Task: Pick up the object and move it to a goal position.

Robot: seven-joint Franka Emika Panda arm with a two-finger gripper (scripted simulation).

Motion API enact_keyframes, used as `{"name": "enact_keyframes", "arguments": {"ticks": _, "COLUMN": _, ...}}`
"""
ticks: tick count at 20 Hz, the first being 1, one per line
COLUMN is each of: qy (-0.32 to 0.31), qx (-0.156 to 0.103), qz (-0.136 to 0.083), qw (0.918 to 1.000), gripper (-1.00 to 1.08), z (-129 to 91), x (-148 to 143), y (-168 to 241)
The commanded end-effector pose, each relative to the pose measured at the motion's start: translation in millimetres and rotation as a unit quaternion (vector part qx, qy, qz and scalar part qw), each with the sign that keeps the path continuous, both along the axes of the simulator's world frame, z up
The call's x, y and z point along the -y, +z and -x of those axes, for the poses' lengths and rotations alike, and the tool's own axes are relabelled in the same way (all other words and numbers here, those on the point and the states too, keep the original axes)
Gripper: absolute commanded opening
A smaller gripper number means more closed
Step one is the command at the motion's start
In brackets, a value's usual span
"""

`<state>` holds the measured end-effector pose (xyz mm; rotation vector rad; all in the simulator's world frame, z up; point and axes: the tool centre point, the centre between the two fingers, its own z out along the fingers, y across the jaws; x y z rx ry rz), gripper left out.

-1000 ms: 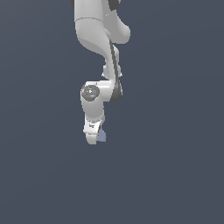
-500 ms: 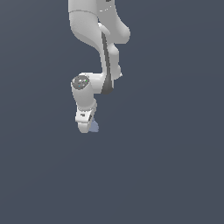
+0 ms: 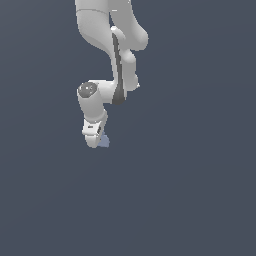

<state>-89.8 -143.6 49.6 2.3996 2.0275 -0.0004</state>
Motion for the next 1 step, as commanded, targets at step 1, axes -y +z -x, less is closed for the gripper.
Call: {"name": "enact_keyframes", "arguments": {"ticks": 1, "qy": 0.001, "qx": 0.0, "qz": 0.0, "qw": 1.0, "gripper": -1.0, "z": -0.1, "x": 0.0, "y": 0.1}}
